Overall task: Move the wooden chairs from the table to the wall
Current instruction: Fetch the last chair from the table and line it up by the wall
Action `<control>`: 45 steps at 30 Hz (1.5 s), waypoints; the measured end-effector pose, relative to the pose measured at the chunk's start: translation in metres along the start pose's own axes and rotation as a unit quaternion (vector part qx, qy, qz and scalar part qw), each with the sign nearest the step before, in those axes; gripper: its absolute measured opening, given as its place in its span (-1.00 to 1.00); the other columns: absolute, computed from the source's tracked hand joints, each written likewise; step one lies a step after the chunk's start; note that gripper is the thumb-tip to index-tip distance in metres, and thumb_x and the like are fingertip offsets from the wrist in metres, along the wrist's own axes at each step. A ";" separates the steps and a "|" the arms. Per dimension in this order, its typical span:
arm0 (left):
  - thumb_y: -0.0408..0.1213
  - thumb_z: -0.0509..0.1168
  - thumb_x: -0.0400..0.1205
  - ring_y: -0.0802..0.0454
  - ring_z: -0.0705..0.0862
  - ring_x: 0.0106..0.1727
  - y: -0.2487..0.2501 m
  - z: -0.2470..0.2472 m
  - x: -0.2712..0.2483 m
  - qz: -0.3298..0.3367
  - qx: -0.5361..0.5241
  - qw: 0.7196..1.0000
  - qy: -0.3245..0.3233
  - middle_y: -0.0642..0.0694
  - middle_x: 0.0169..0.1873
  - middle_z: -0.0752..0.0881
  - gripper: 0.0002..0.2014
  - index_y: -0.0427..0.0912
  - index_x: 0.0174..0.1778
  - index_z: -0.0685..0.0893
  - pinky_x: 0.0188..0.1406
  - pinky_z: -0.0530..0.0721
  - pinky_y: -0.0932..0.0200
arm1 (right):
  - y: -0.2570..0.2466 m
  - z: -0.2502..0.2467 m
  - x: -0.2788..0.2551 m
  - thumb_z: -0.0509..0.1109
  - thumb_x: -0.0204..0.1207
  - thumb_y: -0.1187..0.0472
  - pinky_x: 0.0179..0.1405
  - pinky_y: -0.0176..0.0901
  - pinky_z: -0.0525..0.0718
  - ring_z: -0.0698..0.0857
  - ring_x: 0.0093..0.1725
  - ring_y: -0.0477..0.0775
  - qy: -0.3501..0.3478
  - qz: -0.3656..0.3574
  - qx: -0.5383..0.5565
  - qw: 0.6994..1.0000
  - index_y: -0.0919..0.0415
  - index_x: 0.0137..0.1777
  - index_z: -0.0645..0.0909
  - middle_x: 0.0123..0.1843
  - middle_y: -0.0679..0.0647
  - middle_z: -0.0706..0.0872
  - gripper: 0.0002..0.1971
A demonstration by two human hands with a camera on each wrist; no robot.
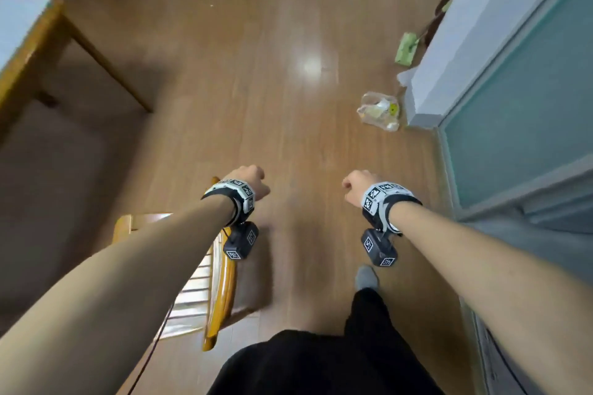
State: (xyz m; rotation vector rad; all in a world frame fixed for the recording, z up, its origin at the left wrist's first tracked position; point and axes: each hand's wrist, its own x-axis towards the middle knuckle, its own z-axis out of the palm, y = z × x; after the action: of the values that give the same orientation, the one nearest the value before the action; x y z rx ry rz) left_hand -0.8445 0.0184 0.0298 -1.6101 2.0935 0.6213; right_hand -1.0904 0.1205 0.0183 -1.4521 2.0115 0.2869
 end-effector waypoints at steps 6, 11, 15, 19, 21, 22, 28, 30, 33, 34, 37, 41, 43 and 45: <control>-0.11 0.36 0.56 -0.23 0.71 0.15 -0.066 -0.016 -0.013 -0.176 -0.086 0.980 0.028 -0.19 0.18 0.75 -0.60 -0.09 0.32 0.69 -0.03 0.64 0.04 | -0.080 -0.050 0.092 0.38 0.56 0.28 0.28 0.01 0.70 0.75 0.24 0.23 -0.044 -0.168 -0.119 0.978 0.11 0.25 0.80 0.26 0.13 0.80 -0.69; -0.15 0.33 0.56 -0.21 0.74 0.08 -0.125 0.017 -0.048 -0.304 -0.163 0.938 0.023 -0.20 0.15 0.77 -0.66 -0.18 0.22 0.69 -0.01 0.72 0.03 | -0.172 -0.058 0.124 0.39 0.57 0.24 0.28 -0.03 0.69 0.72 0.30 0.24 -0.061 -0.275 -0.211 0.936 0.00 0.39 0.73 0.36 0.10 0.75 -0.61; -0.15 0.33 0.58 -0.12 0.69 -0.07 -0.165 0.053 -0.072 -0.383 -0.239 0.892 0.024 -0.10 -0.01 0.69 -0.82 -0.06 0.07 0.60 -0.11 0.65 0.08 | -0.243 -0.046 0.141 0.39 0.58 0.24 0.32 -0.04 0.67 0.70 0.36 0.22 -0.073 -0.340 -0.253 0.903 -0.03 0.46 0.67 0.42 0.06 0.72 -0.55; -0.13 0.33 0.60 -0.14 0.69 -0.01 -0.168 0.089 -0.105 -0.441 -0.304 0.844 0.019 -0.11 0.01 0.69 -0.78 -0.13 0.09 0.63 -0.10 0.63 0.05 | -0.298 -0.023 0.135 0.37 0.52 0.25 0.15 -0.04 0.74 0.76 0.19 0.24 -0.105 -0.428 -0.317 0.840 0.02 0.32 0.77 0.26 0.10 0.80 -0.61; -0.13 0.32 0.59 -0.18 0.73 0.13 -0.159 0.106 -0.120 -0.464 -0.341 0.818 0.013 -0.18 0.17 0.75 -0.62 -0.23 0.28 0.68 0.03 0.71 -0.02 | -0.315 -0.009 0.129 0.37 0.48 0.24 0.00 -0.08 0.73 0.77 0.08 0.26 -0.123 -0.464 -0.358 0.801 0.03 0.21 0.81 0.16 0.12 0.83 -0.65; -0.15 0.32 0.59 -0.17 0.73 0.14 -0.153 0.113 -0.126 -0.477 -0.360 0.802 0.014 -0.19 0.19 0.75 -0.60 -0.22 0.33 0.67 0.05 0.72 -0.02 | -0.323 -0.002 0.126 0.37 0.48 0.25 0.01 -0.09 0.73 0.77 0.10 0.26 -0.130 -0.478 -0.374 0.784 0.02 0.24 0.79 0.18 0.12 0.83 -0.63; -0.15 0.32 0.57 -0.15 0.72 0.11 -0.097 0.144 -0.141 -0.544 -0.440 0.714 0.027 -0.18 0.20 0.75 -0.57 -0.15 0.37 0.66 0.06 0.67 0.05 | -0.340 0.034 0.116 0.33 0.55 0.31 0.20 -0.02 0.70 0.71 0.29 0.24 -0.169 -0.554 -0.444 0.684 0.08 0.50 0.64 0.39 0.16 0.71 -0.50; -0.14 0.34 0.55 -0.14 0.73 0.02 -0.068 0.150 -0.139 -0.551 -0.460 0.696 0.028 -0.16 0.09 0.77 -0.66 -0.13 0.23 0.71 -0.04 0.66 0.07 | -0.333 0.041 0.117 0.35 0.56 0.26 0.23 0.01 0.71 0.71 0.30 0.24 -0.181 -0.577 -0.459 0.651 0.07 0.51 0.63 0.41 0.15 0.71 -0.51; -0.24 0.34 0.54 -0.19 0.69 0.19 -0.029 0.164 -0.127 -0.571 -0.470 0.672 0.043 -0.18 0.28 0.68 -0.59 -0.13 0.35 0.64 0.06 0.67 0.02 | -0.318 0.047 0.120 0.37 0.55 0.23 0.02 -0.04 0.72 0.74 0.15 0.21 -0.189 -0.606 -0.492 0.595 0.08 0.36 0.71 0.25 0.14 0.78 -0.62; -0.24 0.36 0.55 -0.22 0.62 0.34 -0.020 0.169 -0.123 -0.574 -0.462 0.674 0.056 -0.20 0.42 0.57 -0.48 -0.16 0.47 0.56 0.21 0.65 -0.05 | -0.315 0.048 0.121 0.37 0.55 0.25 -0.04 -0.07 0.70 0.74 0.11 0.20 -0.184 -0.615 -0.497 0.584 0.09 0.33 0.71 0.21 0.14 0.78 -0.65; -0.21 0.39 0.55 -0.26 0.41 0.55 -0.003 0.180 -0.110 -0.589 -0.444 0.671 0.083 -0.23 0.58 0.35 -0.31 -0.22 0.62 0.36 0.40 0.56 -0.21 | -0.312 0.048 0.125 0.37 0.53 0.28 -0.15 -0.11 0.61 0.69 -0.04 0.18 -0.176 -0.631 -0.504 0.563 0.10 0.20 0.71 0.10 0.15 0.77 -0.73; -0.20 0.38 0.53 -0.29 0.54 0.42 -0.011 0.188 -0.103 -0.611 -0.444 0.645 0.113 -0.19 0.49 0.44 -0.40 -0.15 0.52 0.48 0.30 0.62 -0.19 | -0.315 0.055 0.129 0.35 0.52 0.31 -0.14 -0.06 0.69 0.71 -0.02 0.20 -0.175 -0.634 -0.516 0.548 0.09 0.21 0.73 0.09 0.15 0.77 -0.70; -0.19 0.35 0.51 -0.28 0.59 0.35 -0.020 0.192 -0.101 -0.607 -0.451 0.644 0.117 -0.18 0.43 0.50 -0.45 -0.12 0.47 0.54 0.27 0.64 -0.19 | -0.315 0.062 0.130 0.37 0.52 0.30 -0.06 -0.03 0.73 0.73 0.03 0.21 -0.173 -0.632 -0.519 0.550 0.10 0.28 0.72 0.13 0.15 0.78 -0.66; -0.18 0.34 0.51 -0.27 0.60 0.34 -0.030 0.200 -0.101 -0.603 -0.445 0.653 0.108 -0.18 0.41 0.54 -0.45 -0.09 0.47 0.55 0.29 0.64 -0.20 | -0.315 0.072 0.131 0.38 0.51 0.30 -0.15 -0.09 0.65 0.70 -0.04 0.17 -0.169 -0.630 -0.525 0.547 0.08 0.24 0.72 0.08 0.12 0.77 -0.68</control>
State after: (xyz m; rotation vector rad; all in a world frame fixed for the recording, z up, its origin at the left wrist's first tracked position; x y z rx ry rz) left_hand -0.7793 0.2074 -0.0760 -3.1236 0.2183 0.9527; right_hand -0.8022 -0.0594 -0.0596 -2.7809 -0.1204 1.0597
